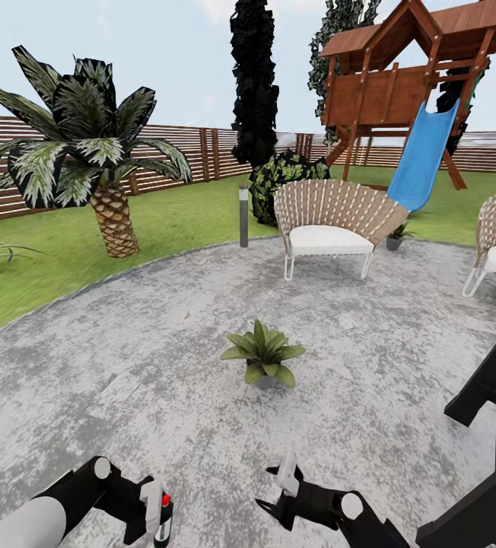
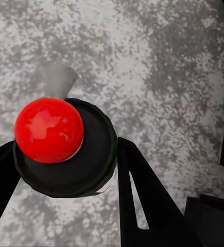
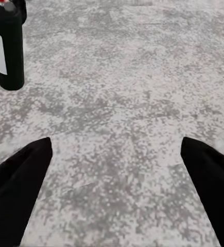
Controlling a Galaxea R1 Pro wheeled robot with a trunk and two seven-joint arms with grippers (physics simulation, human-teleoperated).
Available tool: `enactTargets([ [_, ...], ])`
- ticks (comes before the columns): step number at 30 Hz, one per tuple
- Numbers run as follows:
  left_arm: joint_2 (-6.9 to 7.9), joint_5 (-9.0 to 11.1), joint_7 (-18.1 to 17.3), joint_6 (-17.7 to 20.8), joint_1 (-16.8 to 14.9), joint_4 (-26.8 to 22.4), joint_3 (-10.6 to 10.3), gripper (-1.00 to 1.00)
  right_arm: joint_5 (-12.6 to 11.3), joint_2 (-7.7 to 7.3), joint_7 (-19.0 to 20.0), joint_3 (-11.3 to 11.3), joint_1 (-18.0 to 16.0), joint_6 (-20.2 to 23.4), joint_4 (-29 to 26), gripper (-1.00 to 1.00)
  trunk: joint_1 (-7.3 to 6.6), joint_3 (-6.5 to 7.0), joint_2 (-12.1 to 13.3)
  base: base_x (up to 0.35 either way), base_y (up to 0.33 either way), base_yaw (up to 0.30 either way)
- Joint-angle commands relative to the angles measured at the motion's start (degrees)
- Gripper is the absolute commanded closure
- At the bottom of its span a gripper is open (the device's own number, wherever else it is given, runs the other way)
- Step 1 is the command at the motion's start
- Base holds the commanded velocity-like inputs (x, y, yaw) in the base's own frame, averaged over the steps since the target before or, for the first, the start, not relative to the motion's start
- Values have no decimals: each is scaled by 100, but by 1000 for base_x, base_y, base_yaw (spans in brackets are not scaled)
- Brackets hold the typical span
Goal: Pick up the pesticide atomizer in the garden and spray insectifuge to fully cover both potted plants in the garden.
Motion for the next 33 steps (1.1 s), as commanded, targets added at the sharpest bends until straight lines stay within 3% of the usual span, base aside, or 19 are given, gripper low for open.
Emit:
enactTargets([
  [1, -16, -68, -12, -29, 6, -11, 15, 100, 58, 35, 11, -9, -2, -28, -4, 100, -1, -5, -2, 0, 0, 0],
  [4, -89, -106, -16, -32, 21, -19, 7, 100, 112, 111, 38, -9, -2, 200, -10, 100, -1, -5, -2, 0, 0, 0],
  [6, -194, -118, -21, -36, 22, -17, 2, 100, 156, 239, 49, -7, -2, 382, -9, 100, -1, -5, -2, 0, 0, 0],
  [7, -308, -119, -22, -40, 23, -21, -71, 100, 169, 347, 51, 31, -2, 431, -8, 100, -1, -5, -2, 0, 0, 0],
  [11, -487, -116, -3, -27, 16, -22, -435, 100, 172, 440, 46, 372, -6, 447, -15, 100, -1, -5, -2, 0, 0, 0],
  [15, -600, -111, 19, -24, 11, -35, -562, 100, 173, 536, 41, 559, -10, 459, -24, 100, -1, -5, -2, 0, 0, 0],
  [20, -767, -115, 12, -24, -1, -130, -582, 100, 173, 567, 35, 588, -11, 455, -25, 100, -1, -5, -2, 0, 0, 0],
  [29, -829, -115, 23, -15, -3, -368, -583, 100, 173, 578, 34, 593, -11, 454, -29, 100, -1, -5, -2, 0, 0, 0],
  [33, -966, -115, 26, -15, -3, -373, -583, 100, 173, 578, 34, 596, -11, 454, -131, 100, -1, -5, -2, 0, 0, 0],
])
